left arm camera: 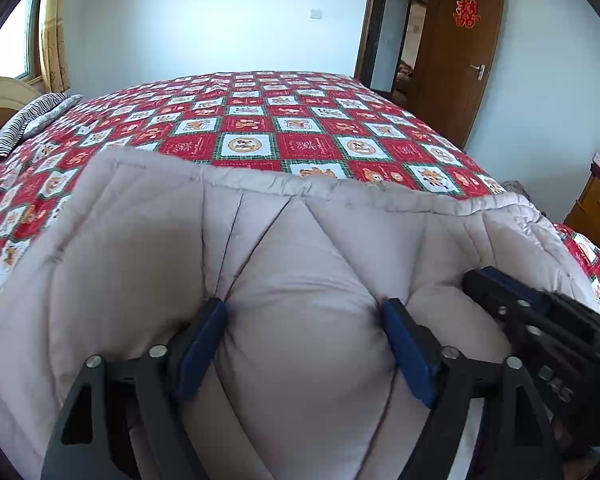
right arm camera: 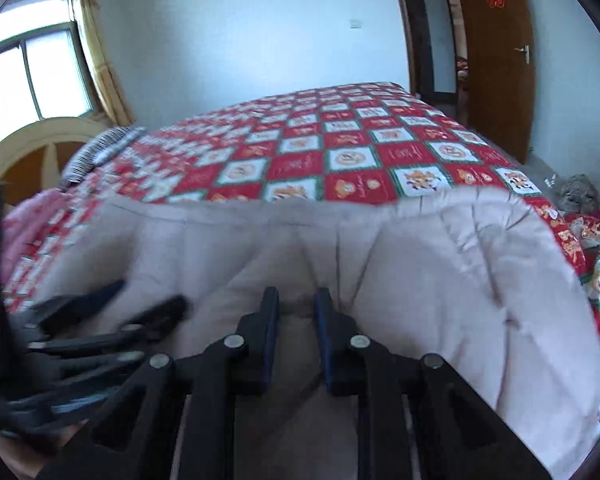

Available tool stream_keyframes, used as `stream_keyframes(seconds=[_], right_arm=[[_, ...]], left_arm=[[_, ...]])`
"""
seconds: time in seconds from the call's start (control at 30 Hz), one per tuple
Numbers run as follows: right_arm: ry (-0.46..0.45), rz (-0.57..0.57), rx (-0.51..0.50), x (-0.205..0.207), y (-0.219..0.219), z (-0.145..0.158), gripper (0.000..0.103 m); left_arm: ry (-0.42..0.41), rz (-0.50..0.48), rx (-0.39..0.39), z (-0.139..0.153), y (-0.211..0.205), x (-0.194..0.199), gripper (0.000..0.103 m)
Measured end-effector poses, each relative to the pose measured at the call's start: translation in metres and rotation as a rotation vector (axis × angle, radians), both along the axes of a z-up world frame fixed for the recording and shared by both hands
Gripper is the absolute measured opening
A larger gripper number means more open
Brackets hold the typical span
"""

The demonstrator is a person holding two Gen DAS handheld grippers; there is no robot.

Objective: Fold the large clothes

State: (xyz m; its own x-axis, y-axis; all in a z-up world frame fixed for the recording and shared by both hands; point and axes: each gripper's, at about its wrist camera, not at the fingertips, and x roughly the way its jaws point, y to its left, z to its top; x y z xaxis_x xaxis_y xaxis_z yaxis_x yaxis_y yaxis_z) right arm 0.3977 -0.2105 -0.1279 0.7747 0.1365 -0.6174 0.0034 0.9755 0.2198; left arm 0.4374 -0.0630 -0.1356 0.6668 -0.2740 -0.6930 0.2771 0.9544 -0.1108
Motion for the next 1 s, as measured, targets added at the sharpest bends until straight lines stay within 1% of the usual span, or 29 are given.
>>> stream_keyframes(seconds=[0.07, 0.1, 0.17, 0.2, 0.3, 0.37, 0.43, 0.53, 0.57, 0.6, 0.63, 0.67, 0.7, 0.73, 0.77, 0.8, 0.83, 0.87, 0.9, 0.93, 1.0], right_arm=[[-0.005, 0.009, 0.04, 0.003, -0.004, -0.009, 0.018], [-0.004, 0.012, 0.067, 0.007, -0.008, -0.014, 0.017], [0.01, 0.025, 0.089, 0.012, -0.009, -0.018, 0.017], [0.018, 0.031, 0.105, 0.014, -0.011, -0.02, 0.017], [0.03, 0.04, 0.158, 0.018, -0.015, -0.026, 0.016], [0.044, 0.042, 0.164, 0.018, -0.015, -0.027, 0.016], [0.06, 0.036, 0.139, 0.018, -0.011, -0.025, 0.016], [0.115, 0.037, 0.132, 0.022, -0.012, -0.018, 0.015], [0.129, 0.027, 0.147, 0.02, -0.018, -0.009, 0.015], [0.11, 0.011, 0.166, 0.012, -0.025, 0.002, 0.015], [0.059, -0.022, 0.161, 0.001, -0.034, 0.018, 0.015], [0.014, -0.064, 0.118, -0.011, -0.043, 0.033, 0.015], [-0.005, -0.108, 0.054, -0.019, -0.05, 0.044, 0.017], [-0.001, -0.139, 0.006, -0.022, -0.056, 0.047, 0.023], [0.018, -0.181, -0.056, -0.023, -0.063, 0.045, 0.023], [0.053, -0.225, -0.106, -0.021, -0.072, 0.037, 0.023], [0.081, -0.247, -0.119, -0.016, -0.079, 0.028, 0.023], [0.112, -0.258, -0.107, -0.013, -0.088, 0.012, 0.02], [0.123, -0.256, -0.089, -0.012, -0.092, 0.0, 0.019], [0.11, -0.254, -0.074, -0.014, -0.094, -0.009, 0.016], [0.081, -0.262, -0.074, -0.019, -0.095, -0.018, 0.016]], left_arm=[[-0.024, 0.017, -0.032, -0.008, 0.003, 0.003, 0.082], [-0.039, 0.021, -0.032, -0.012, 0.002, 0.003, 0.083], [-0.047, 0.034, -0.016, -0.017, -0.003, 0.008, 0.083], [-0.047, 0.037, -0.017, -0.019, -0.004, 0.011, 0.083], [-0.023, 0.049, -0.065, -0.025, 0.002, 0.017, 0.084], [-0.01, 0.056, -0.056, -0.028, 0.0, 0.019, 0.084], [-0.006, 0.063, -0.017, -0.03, -0.005, 0.019, 0.084], [0.0, 0.062, -0.009, -0.031, -0.006, 0.019, 0.084], [0.0, 0.062, -0.011, -0.031, -0.005, 0.019, 0.084], [0.001, 0.063, -0.013, -0.031, -0.004, 0.018, 0.084], [0.001, 0.063, -0.015, -0.031, -0.004, 0.018, 0.084], [0.001, 0.063, -0.014, -0.031, -0.004, 0.018, 0.084], [0.002, 0.064, -0.011, -0.031, -0.005, 0.019, 0.084], [0.001, 0.065, -0.005, -0.031, -0.006, 0.019, 0.084], [0.001, 0.065, 0.0, -0.031, -0.006, 0.019, 0.084], [0.0, 0.066, 0.007, -0.031, -0.007, 0.018, 0.084], [0.001, 0.066, 0.013, -0.031, -0.008, 0.018, 0.084], [0.003, 0.062, 0.016, -0.029, -0.007, 0.017, 0.084], [0.009, 0.054, 0.019, -0.028, -0.007, 0.016, 0.084], [0.028, 0.038, 0.021, -0.024, -0.007, 0.016, 0.084], [0.075, -0.009, 0.022, -0.015, -0.002, 0.017, 0.084]])
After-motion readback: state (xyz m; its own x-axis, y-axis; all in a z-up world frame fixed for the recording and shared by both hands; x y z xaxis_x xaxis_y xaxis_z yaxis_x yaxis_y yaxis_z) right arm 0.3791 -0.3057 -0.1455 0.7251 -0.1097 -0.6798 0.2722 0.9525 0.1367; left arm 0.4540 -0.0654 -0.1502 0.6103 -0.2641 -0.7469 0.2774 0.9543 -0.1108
